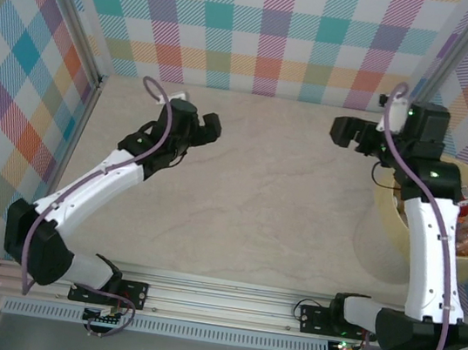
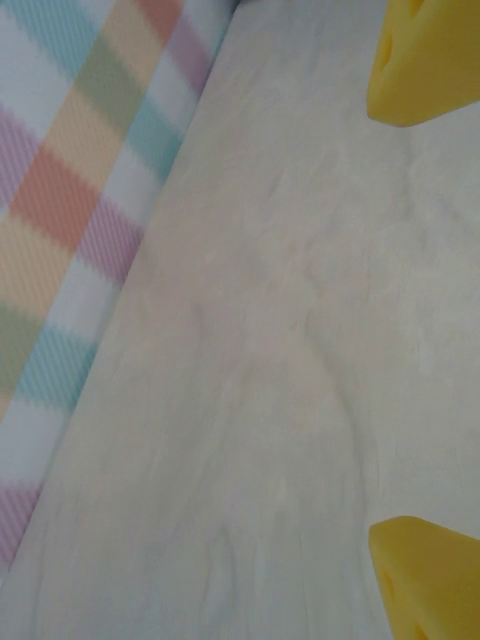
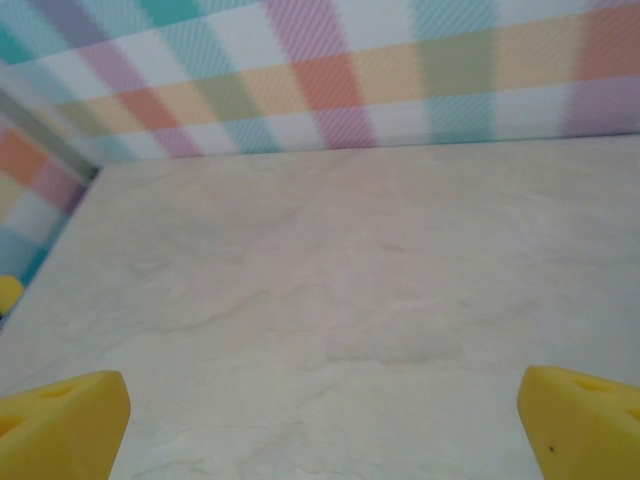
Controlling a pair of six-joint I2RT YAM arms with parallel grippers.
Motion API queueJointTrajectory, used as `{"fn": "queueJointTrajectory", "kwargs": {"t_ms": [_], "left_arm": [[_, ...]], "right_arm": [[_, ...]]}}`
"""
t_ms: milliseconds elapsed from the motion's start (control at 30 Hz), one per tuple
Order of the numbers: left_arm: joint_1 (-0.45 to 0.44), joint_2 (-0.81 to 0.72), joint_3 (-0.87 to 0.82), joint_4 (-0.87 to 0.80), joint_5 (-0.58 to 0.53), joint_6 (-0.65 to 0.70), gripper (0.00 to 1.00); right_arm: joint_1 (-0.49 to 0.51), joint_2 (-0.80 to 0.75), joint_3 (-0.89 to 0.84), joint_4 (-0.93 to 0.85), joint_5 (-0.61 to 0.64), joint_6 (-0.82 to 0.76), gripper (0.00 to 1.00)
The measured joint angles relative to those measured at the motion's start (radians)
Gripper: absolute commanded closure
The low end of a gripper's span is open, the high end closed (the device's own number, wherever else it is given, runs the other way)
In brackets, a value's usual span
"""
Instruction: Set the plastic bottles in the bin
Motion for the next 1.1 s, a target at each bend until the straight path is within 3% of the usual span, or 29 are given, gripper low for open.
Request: {"fn": "queueJointTrajectory", "kwargs": {"t_ms": [267, 400, 533, 700, 833, 1100], "left_arm": [[0.065, -0.129, -0.121, -0.151, -0.342, -0.021, 0.00], [0.128, -0.162, -0.206, -0.162, -0.477, -0.003, 0.00], [0.206, -0.158, -0.288, -0.108, -0.532, 0.043, 0.00], [0.306, -0.052, -0.346, 0.026, -0.486, 0.140, 0.00], [0.365, 0.081, -0.373, 0.172, -0.365, 0.233, 0.00], [0.394, 0.183, -0.502, 0.519, -0.130, 0.421, 0.00]], "right_arm": [[0.099, 0.065, -0.263, 0.295, -0.098, -0.028, 0.00], [0.100, 0.122, -0.399, 0.396, -0.030, -0.064, 0.00], [0.100, 0.196, -0.497, 0.465, 0.056, -0.115, 0.00], [0.092, 0.251, -0.552, 0.544, 0.109, -0.145, 0.00], [0.067, 0.300, -0.553, 0.599, 0.127, -0.148, 0.00], [0.007, 0.323, -0.612, 0.662, 0.173, -0.148, 0.00]]}}
